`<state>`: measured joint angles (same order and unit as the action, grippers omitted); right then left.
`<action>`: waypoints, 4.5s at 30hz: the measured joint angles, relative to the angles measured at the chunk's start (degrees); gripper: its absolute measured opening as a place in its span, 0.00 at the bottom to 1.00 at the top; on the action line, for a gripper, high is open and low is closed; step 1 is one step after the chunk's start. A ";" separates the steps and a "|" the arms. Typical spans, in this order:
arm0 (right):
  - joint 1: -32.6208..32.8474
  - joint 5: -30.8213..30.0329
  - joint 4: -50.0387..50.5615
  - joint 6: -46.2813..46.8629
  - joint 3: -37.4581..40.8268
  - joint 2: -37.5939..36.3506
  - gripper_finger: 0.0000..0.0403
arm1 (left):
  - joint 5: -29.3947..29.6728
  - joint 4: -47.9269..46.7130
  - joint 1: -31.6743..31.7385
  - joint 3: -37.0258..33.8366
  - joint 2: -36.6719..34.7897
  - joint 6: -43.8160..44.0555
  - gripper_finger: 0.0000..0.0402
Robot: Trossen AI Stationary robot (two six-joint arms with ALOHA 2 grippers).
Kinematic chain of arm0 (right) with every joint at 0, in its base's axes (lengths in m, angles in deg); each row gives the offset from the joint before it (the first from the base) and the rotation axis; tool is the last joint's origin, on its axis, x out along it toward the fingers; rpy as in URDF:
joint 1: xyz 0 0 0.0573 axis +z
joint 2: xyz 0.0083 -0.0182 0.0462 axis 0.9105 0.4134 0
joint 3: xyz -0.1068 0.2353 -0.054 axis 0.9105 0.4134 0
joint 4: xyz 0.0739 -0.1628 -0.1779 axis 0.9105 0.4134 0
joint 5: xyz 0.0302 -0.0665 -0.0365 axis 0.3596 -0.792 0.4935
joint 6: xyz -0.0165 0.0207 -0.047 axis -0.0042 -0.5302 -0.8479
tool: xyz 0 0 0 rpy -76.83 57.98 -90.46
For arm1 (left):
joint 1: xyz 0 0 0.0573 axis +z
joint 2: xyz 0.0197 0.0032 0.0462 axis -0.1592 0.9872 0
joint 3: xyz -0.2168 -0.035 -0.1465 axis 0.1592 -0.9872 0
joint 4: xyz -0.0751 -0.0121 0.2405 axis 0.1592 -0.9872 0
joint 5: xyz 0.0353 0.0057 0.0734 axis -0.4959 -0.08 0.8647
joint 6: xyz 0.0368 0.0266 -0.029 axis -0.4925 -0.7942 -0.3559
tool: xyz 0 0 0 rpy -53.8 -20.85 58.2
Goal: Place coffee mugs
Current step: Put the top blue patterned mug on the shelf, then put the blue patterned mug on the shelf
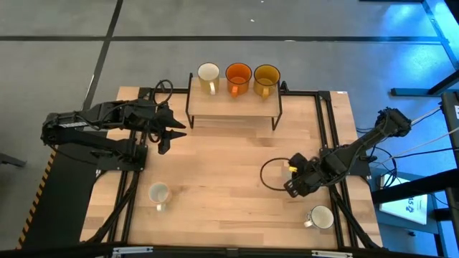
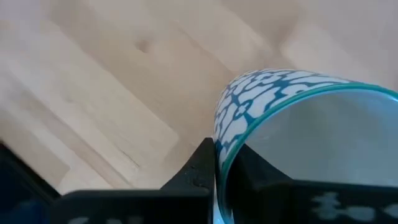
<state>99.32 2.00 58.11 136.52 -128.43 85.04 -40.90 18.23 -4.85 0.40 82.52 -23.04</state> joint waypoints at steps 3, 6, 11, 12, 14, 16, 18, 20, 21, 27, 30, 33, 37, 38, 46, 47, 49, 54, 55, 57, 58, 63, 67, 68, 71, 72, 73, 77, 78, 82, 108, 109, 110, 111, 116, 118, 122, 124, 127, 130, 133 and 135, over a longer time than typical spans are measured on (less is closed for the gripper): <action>-0.02 -8.27 -0.20 -11.57 -4.46 2.26 0.01 | 0.00 0.00 0.00 0.00 0.00 0.00 0.33; -2.63 -10.59 0.41 -22.36 -9.32 4.76 0.01 | 0.00 0.00 0.00 0.00 0.00 0.02 0.33; -8.59 -10.93 3.42 -37.26 -18.93 8.88 0.01 | 0.00 -0.03 0.00 0.00 0.00 0.07 0.33; -9.78 -10.99 4.29 -40.02 -20.93 9.69 0.01 | 0.00 -0.05 0.00 0.00 0.00 0.10 0.33; -12.51 -10.75 6.48 -45.34 -24.72 11.10 0.01 | 0.00 -0.29 0.00 0.00 0.00 0.15 0.33; -15.37 -10.07 8.11 -49.72 -28.55 12.41 0.01 | 0.00 -0.37 0.00 0.00 0.00 0.15 0.33; -18.52 -8.63 10.72 -52.99 -32.62 13.94 0.01 | 0.00 -0.37 0.00 0.00 0.00 0.13 0.33; -21.38 -7.47 13.92 -56.41 -36.73 15.89 0.01 | 0.00 -0.37 0.00 0.00 -0.01 0.15 0.33; -22.72 -7.46 15.57 -58.18 -38.78 17.05 0.01 | 0.00 -0.37 -0.02 0.00 -0.01 0.14 0.33; -31.18 -6.16 26.26 -64.65 -50.27 23.65 0.01 | 0.00 -0.37 -0.02 0.00 0.00 0.15 0.33; -35.72 -5.66 29.67 -65.13 -54.18 26.33 0.01 | 0.00 -0.39 -0.02 0.00 0.00 0.15 0.33; -40.58 -1.16 29.92 -64.51 -55.69 27.64 0.01 | 0.00 -0.39 -0.02 0.00 0.00 0.15 0.33; -45.98 3.90 30.14 -61.73 -55.69 28.69 0.01 | 0.00 -0.42 -0.02 0.00 0.00 0.15 0.33; -46.89 4.01 30.07 -61.61 -55.69 28.83 0.01 | 0.00 -0.40 0.00 0.00 0.00 0.15 0.33; -51.57 4.50 29.72 -62.09 -55.69 30.91 0.01 | 0.02 -0.39 0.00 0.00 0.00 -0.02 0.33; -51.85 4.50 29.69 -62.53 -55.67 31.11 0.01 | 0.02 -0.41 0.00 0.00 0.00 -0.02 0.33; -52.22 4.48 29.11 -63.40 -55.50 31.51 0.01 | 0.02 -0.39 0.00 0.00 0.00 -0.02 0.33; -52.94 5.19 26.56 -63.80 -54.38 31.70 0.02 | 0.11 -0.39 0.00 0.00 0.00 -0.04 0.33; -53.02 5.19 26.19 -63.88 -54.19 31.70 0.02 | 0.11 -0.40 0.00 0.00 0.00 -0.04 0.33; -53.30 5.20 26.04 -64.57 -54.09 31.68 0.02 | 0.11 -0.39 0.00 0.00 -0.02 -0.03 0.33; -53.33 4.98 26.01 -64.69 -54.08 31.66 0.02 | 0.09 -0.39 0.00 0.00 0.00 -0.04 0.33; -53.37 3.93 24.93 -65.16 -53.98 31.66 0.03 | 0.09 -0.39 0.00 0.00 0.00 -0.04 0.33; -53.38 3.88 24.41 -65.37 -53.94 31.66 0.03 | 0.09 -0.39 0.00 0.00 0.00 -0.04 0.33; -53.37 3.88 24.09 -65.35 -53.92 31.66 0.03 | 0.07 -0.39 0.00 0.00 -0.01 -0.04 0.33; -53.40 3.86 23.91 -65.16 -53.92 31.66 0.03 | 0.07 -0.39 0.00 0.00 0.00 -0.04 0.33; -53.38 3.86 23.89 -65.16 -53.92 31.66 0.03 | 0.07 -0.39 0.00 0.00 0.00 -0.04 0.33; -53.37 3.85 23.87 -65.16 -53.92 31.66 0.03 | 0.07 -0.39 0.00 0.00 0.00 -0.04 0.33; -53.37 3.53 23.84 -65.11 -53.92 31.66 0.03 | 0.04 -0.39 0.00 0.00 0.00 -0.02 0.33; -53.37 3.44 23.82 -65.11 -53.92 31.66 0.03 | 0.04 -0.39 0.00 0.00 -0.01 -0.04 0.33; -53.37 3.02 23.78 -65.11 -53.92 31.66 0.05 | 0.04 -0.39 0.00 0.00 0.00 -0.04 0.33; -50.95 0.38 25.30 -63.88 -62.83 31.66 0.26 | -0.07 -0.39 0.00 0.00 0.00 0.12 0.33; -50.27 0.40 25.90 -63.32 -64.25 31.66 0.26 | -0.37 -0.39 0.00 0.00 0.00 0.13 0.33; -49.36 0.55 26.10 -63.00 -65.77 31.66 0.26 | -0.62 -0.39 0.00 0.00 0.00 0.16 0.33; -48.23 0.97 25.97 -62.90 -67.24 31.64 0.26 | -0.68 -0.39 0.00 0.00 0.00 0.17 0.33; -39.52 1.48 25.61 -63.32 -71.72 31.51 0.26 | -0.70 -0.39 -0.02 0.00 0.00 0.59 0.33; -35.37 1.51 25.90 -63.38 -71.73 31.48 0.26 | -0.72 -0.39 -0.02 0.00 0.00 1.27 0.33; -27.12 1.52 25.99 -59.98 -71.71 31.27 0.26 | -2.10 -0.39 -0.02 0.00 0.00 1.73 0.33; -23.13 1.55 25.99 -55.93 -71.71 31.27 0.26 | -2.86 -0.37 -0.04 0.00 0.00 2.02 0.33; -17.28 1.42 25.99 -49.11 -71.71 31.27 0.26 | -3.58 -0.37 -0.47 0.02 0.00 2.42 0.33; -11.86 -1.70 26.71 -42.66 -71.69 31.27 0.26 | -3.54 -0.37 -1.12 0.02 0.00 2.56 0.33; -7.22 -5.73 28.70 -35.24 -70.41 31.18 0.26 | -3.50 -0.37 -1.79 0.02 0.00 2.56 0.33; -4.67 -7.21 30.13 -29.52 -68.12 30.88 0.26 | -3.50 -0.35 -2.13 0.02 0.00 2.56 0.33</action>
<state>94.65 -5.21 88.24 107.00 -196.55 115.92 -44.39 17.88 -6.97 0.42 82.52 -20.48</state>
